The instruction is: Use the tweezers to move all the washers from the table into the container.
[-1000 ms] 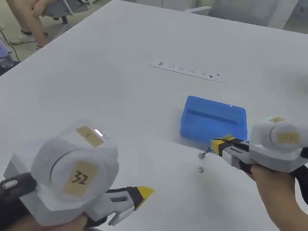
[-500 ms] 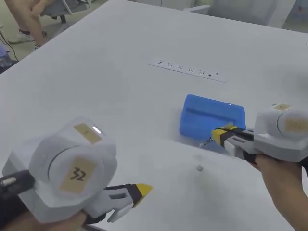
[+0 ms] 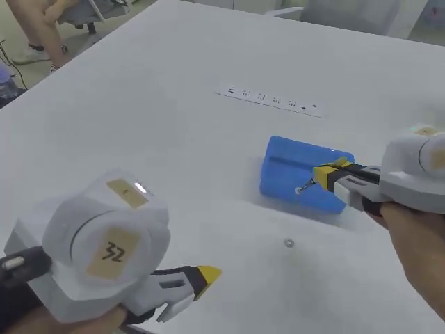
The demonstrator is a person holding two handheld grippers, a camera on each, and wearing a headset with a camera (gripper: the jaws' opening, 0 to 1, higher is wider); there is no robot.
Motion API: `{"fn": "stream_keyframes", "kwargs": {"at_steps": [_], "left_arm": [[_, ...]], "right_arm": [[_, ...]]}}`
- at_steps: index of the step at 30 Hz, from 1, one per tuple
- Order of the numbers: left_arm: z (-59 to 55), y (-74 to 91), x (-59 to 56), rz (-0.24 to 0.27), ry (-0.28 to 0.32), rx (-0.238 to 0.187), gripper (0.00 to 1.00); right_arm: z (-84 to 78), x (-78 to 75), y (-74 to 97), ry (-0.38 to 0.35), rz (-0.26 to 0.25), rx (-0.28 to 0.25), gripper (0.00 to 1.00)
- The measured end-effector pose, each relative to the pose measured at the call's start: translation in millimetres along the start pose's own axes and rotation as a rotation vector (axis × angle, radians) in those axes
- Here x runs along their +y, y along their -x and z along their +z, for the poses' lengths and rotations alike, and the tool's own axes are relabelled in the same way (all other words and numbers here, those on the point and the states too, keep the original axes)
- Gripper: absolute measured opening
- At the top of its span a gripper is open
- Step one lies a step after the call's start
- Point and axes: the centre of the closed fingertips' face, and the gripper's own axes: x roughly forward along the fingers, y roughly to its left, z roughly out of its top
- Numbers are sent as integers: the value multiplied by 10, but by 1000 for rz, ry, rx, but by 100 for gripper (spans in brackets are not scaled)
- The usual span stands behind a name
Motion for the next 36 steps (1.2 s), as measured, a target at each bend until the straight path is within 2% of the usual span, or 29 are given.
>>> {"fn": "stream_keyframes", "kwargs": {"at_steps": [9,15,32,36], "left_arm": [[-10,2,17,0,4,4,94],[8,-1,7,-4,6,0,96],[-31,-5,30,-5,41,3,99],[-39,-2,48,1,42,5,99]], "right_arm": [[73,-190,-80,8,-30,-4,0],[-15,-293,-229,11,-41,27,0],[-270,-350,-402,-1,-43,114,0],[-285,-350,-415,-1,-41,134,0]]}}
